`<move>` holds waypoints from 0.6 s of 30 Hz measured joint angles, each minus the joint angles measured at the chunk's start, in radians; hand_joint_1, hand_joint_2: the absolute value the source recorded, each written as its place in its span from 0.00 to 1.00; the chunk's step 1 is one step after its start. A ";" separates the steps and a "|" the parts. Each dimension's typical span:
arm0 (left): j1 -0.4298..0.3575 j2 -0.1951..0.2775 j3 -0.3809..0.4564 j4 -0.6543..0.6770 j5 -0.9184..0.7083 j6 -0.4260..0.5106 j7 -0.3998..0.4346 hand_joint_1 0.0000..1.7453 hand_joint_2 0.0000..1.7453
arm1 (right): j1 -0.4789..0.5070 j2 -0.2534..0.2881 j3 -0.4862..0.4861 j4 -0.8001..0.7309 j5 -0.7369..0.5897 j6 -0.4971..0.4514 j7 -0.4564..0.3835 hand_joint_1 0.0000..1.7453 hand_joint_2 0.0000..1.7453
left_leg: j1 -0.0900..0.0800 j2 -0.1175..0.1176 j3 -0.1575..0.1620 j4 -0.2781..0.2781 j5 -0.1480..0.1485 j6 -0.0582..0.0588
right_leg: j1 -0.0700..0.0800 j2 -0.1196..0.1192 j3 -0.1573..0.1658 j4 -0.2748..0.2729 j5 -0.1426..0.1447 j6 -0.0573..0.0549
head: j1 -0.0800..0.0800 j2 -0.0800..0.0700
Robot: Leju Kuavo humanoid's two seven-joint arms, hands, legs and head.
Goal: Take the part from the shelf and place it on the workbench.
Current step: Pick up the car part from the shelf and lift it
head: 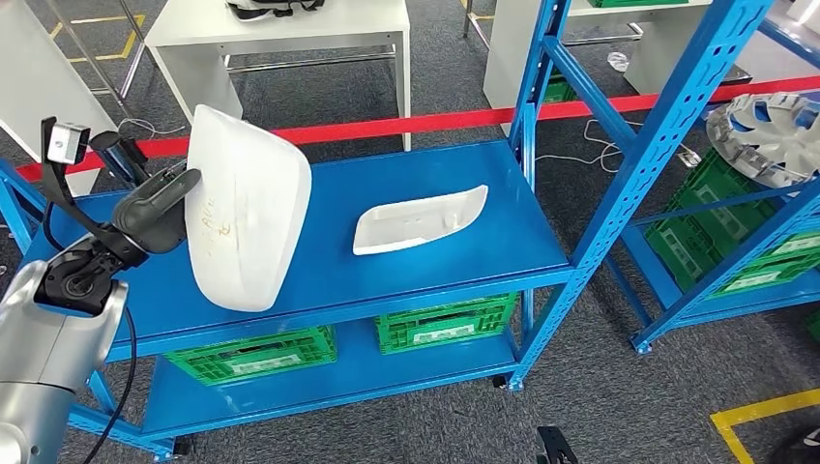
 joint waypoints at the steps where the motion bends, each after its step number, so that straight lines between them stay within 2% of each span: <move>1: 0.006 0.007 -0.003 -0.006 0.001 -0.002 -0.002 1.00 1.00 | 0.000 0.000 0.000 0.000 0.000 0.000 0.000 0.00 0.00 | -0.001 0.000 -0.001 0.001 0.000 0.002 | -0.001 0.000 0.000 0.000 0.000 0.001 | 0.000 0.000; 5: 0.032 0.034 -0.015 -0.040 0.015 -0.006 -0.013 1.00 1.00 | 0.000 0.000 0.000 0.000 0.004 0.002 -0.002 0.00 0.00 | -0.005 0.000 -0.007 0.006 -0.002 0.011 | -0.005 -0.001 0.000 -0.001 0.002 0.010 | 0.000 0.000; 8: 0.050 0.045 -0.020 -0.074 0.027 -0.006 -0.013 1.00 1.00 | 0.001 0.001 0.000 0.000 0.003 0.002 -0.004 0.00 0.00 | -0.001 0.003 -0.003 -0.007 0.014 0.027 | -0.005 0.000 -0.001 -0.001 0.000 0.021 | 0.001 0.000; 9: 0.053 0.047 -0.023 -0.083 0.030 -0.005 -0.012 1.00 1.00 | 0.001 0.001 0.000 0.000 0.003 0.001 -0.005 0.00 0.00 | 0.003 0.005 -0.001 -0.015 0.024 0.033 | -0.004 0.000 -0.008 0.017 -0.018 0.022 | 0.002 0.000; 10: 0.057 0.048 -0.026 -0.090 0.031 -0.004 -0.011 1.00 1.00 | 0.001 0.001 0.000 0.000 0.002 0.001 -0.006 0.00 0.00 | 0.006 0.007 -0.002 -0.021 0.031 0.038 | -0.003 -0.001 -0.023 0.056 -0.050 0.023 | 0.006 0.000; 12: 0.064 0.049 -0.031 -0.099 0.032 -0.004 -0.008 1.00 1.00 | 0.002 0.001 -0.002 0.000 -0.001 0.000 -0.009 0.00 0.00 | 0.005 0.009 -0.012 -0.019 0.037 0.042 | -0.001 -0.002 -0.069 0.181 -0.126 0.023 | 0.011 0.000; 13: 0.068 0.050 -0.034 -0.102 0.032 -0.004 -0.006 1.00 1.00 | 0.002 0.001 -0.003 0.000 -0.004 0.000 -0.010 0.00 0.00 | 0.004 0.010 -0.019 -0.015 0.038 0.042 | -0.001 -0.002 -0.087 0.237 -0.151 0.023 | 0.012 0.000; 14: 0.072 0.049 -0.039 -0.105 0.032 -0.004 -0.005 1.00 1.00 | 0.002 0.001 -0.004 0.000 -0.006 0.000 -0.011 0.00 0.00 | 0.004 0.010 -0.026 -0.009 0.038 0.041 | -0.001 -0.002 -0.092 0.265 -0.158 0.024 | 0.013 0.000; 15: 0.075 0.049 -0.043 -0.108 0.031 -0.003 -0.005 1.00 1.00 | 0.002 0.001 -0.006 0.000 -0.007 -0.001 -0.012 0.00 0.00 | 0.005 0.010 -0.034 -0.002 0.039 0.040 | -0.001 -0.002 -0.078 0.254 -0.149 0.023 | 0.013 0.000; 18: 0.081 0.047 -0.052 -0.120 0.023 0.003 -0.011 1.00 1.00 | 0.001 0.001 -0.009 0.000 -0.008 0.000 -0.009 0.00 0.00 | 0.006 0.010 -0.055 0.019 0.040 0.029 | 0.000 -0.004 0.030 0.084 -0.092 0.018 | 0.015 0.000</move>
